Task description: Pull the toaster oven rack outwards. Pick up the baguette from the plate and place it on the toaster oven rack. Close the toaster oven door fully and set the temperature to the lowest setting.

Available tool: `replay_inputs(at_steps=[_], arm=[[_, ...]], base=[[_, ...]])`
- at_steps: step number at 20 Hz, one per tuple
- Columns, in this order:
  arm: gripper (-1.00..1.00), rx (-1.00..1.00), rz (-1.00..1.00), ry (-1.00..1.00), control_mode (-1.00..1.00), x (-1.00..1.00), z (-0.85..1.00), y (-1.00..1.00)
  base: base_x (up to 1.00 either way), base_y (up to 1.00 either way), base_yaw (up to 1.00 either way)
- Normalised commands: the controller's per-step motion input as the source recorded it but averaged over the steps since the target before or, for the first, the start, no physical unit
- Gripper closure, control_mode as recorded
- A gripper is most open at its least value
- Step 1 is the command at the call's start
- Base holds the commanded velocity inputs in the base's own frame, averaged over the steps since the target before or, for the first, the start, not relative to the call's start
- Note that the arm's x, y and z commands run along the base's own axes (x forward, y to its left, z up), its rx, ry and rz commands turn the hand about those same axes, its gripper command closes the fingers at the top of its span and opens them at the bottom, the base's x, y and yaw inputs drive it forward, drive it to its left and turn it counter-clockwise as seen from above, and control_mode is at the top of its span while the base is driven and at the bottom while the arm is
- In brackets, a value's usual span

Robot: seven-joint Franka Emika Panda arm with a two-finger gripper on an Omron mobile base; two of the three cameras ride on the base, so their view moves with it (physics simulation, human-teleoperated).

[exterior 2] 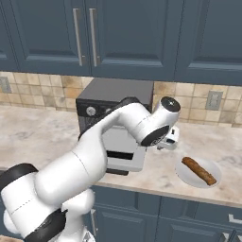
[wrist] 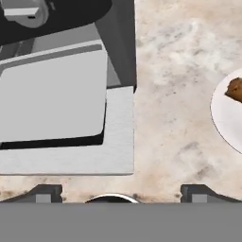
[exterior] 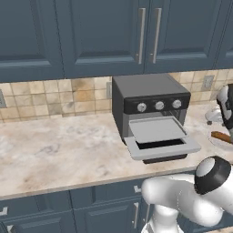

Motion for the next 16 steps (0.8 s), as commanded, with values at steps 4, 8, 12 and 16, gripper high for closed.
replay_inputs(at_steps=[4,8,12,16], arm=[[-1.00,-0.20,-0.20,-0.16,-1.00,-0.10,-0.09,0.00],[-1.00,-0.30,-0.17,-0.03,-1.00,0.00,0.00,0.00],[-1.00,-0.35,-0.20,0.00,-1.00,0.00,0.00,-0.07],[-1.00,-0.30,-0.19,0.04,-1.00,0.00,0.00,-0.26]], base=[[0.00,0.00,0.00],[0.00,0.00,0.00],[0.00,0.00,0.00],[0.00,0.00,0.00]])
